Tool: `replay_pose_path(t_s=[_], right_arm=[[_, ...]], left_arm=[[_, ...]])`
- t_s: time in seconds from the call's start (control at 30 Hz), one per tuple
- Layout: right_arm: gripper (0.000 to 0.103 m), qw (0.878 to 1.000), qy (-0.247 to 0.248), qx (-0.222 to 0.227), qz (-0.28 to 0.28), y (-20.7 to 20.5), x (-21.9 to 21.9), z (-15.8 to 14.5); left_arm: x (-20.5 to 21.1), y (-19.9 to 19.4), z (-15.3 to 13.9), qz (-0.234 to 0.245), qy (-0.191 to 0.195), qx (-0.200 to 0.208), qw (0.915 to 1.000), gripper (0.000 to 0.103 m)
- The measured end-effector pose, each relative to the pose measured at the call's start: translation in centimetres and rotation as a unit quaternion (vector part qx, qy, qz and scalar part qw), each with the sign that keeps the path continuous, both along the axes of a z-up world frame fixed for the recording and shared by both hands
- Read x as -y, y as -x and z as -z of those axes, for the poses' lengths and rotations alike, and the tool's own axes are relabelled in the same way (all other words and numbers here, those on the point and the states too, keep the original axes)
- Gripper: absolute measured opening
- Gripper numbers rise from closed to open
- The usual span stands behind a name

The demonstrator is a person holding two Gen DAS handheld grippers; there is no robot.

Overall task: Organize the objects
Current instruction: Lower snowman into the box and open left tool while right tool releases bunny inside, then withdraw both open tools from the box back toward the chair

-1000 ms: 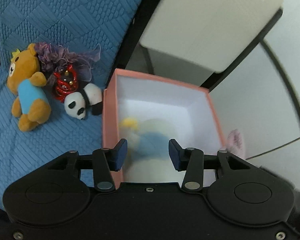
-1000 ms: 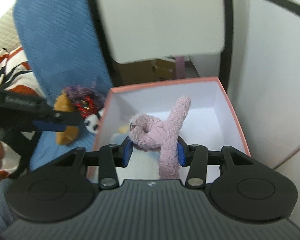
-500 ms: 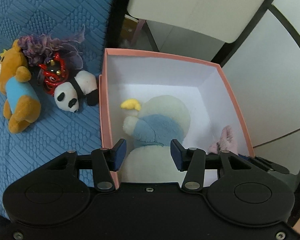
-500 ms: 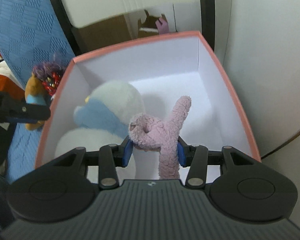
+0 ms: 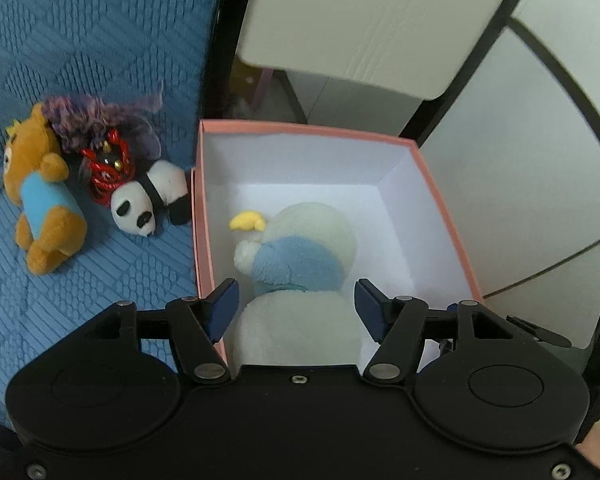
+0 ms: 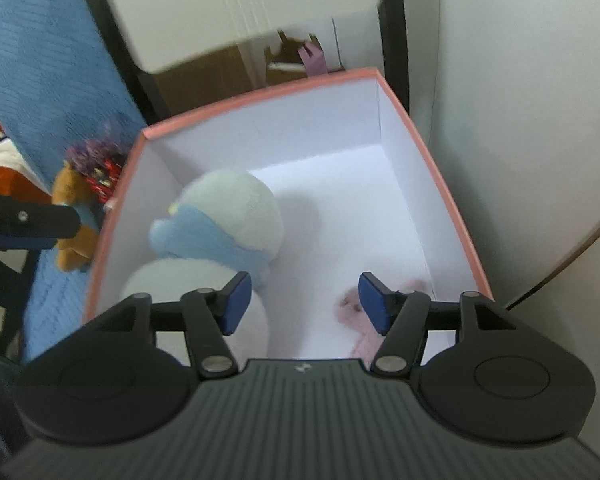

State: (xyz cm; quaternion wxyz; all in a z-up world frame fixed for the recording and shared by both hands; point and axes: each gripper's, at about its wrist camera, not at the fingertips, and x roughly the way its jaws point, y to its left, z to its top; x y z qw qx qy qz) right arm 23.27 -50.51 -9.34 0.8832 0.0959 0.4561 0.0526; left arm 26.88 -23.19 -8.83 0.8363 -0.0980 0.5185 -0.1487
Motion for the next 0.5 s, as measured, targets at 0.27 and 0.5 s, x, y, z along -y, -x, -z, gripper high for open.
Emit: replay_pose_path(t_s=[0.27,0.5], right_arm=[[0.062,0.998,-0.019,0.056,-0.004,4.1,-2.0,-5.8],[0.062,0.996,-0.023,0.088,-0.015,7.9,-4.2,-9.9]], left_arm=[[-1.3,5.0,-4.5,0.009,-0.001,0.050,0.9987,0.063],[-3.8,9.2,-7.3,0.001,0.008,0.079,0.9968,0.063]])
